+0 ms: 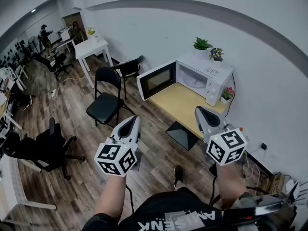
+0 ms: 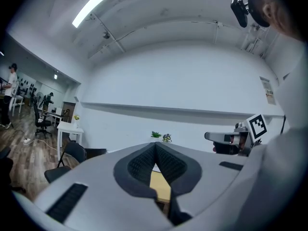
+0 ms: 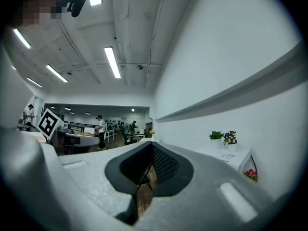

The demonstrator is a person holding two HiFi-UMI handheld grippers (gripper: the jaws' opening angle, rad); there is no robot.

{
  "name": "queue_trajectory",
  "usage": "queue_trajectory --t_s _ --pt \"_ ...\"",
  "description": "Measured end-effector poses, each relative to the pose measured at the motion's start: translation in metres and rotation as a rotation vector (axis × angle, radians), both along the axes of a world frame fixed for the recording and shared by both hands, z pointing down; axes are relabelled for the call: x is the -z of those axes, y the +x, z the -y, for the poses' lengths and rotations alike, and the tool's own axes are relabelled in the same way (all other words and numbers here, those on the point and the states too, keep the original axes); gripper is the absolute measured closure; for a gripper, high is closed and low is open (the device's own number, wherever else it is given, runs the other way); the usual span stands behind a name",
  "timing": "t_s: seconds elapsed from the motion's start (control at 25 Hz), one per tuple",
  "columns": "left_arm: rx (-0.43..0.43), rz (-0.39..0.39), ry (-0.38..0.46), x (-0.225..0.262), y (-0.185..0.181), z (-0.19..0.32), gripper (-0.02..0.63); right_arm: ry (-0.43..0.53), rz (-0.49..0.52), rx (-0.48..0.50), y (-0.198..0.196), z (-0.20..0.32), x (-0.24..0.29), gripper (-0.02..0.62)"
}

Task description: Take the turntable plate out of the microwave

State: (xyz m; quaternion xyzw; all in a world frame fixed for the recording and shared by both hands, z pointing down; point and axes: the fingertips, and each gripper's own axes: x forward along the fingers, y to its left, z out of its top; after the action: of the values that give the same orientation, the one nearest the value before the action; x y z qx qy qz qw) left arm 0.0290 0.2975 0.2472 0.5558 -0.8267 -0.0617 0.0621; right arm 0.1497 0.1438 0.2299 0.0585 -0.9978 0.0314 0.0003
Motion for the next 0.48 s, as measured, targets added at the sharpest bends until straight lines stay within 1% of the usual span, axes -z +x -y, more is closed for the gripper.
queue_trajectory --t_s 0.12,0.28,0.48 --pt "0.015 0.01 -0.002 0.004 -0.024 0.024 0.604 -0.001 0.011 0.014 -0.026 0.026 0.002 0.591" --pt "0.03 0.014 -0.021 0.005 -0.055 0.062 0.604 0.024 0.014 0.03 -0.059 0.064 0.011 0.591" --pt "0.041 0.004 -0.049 -0.003 -0.088 0.116 0.604 0.009 0.019 0.028 -0.087 0.119 0.01 0.591"
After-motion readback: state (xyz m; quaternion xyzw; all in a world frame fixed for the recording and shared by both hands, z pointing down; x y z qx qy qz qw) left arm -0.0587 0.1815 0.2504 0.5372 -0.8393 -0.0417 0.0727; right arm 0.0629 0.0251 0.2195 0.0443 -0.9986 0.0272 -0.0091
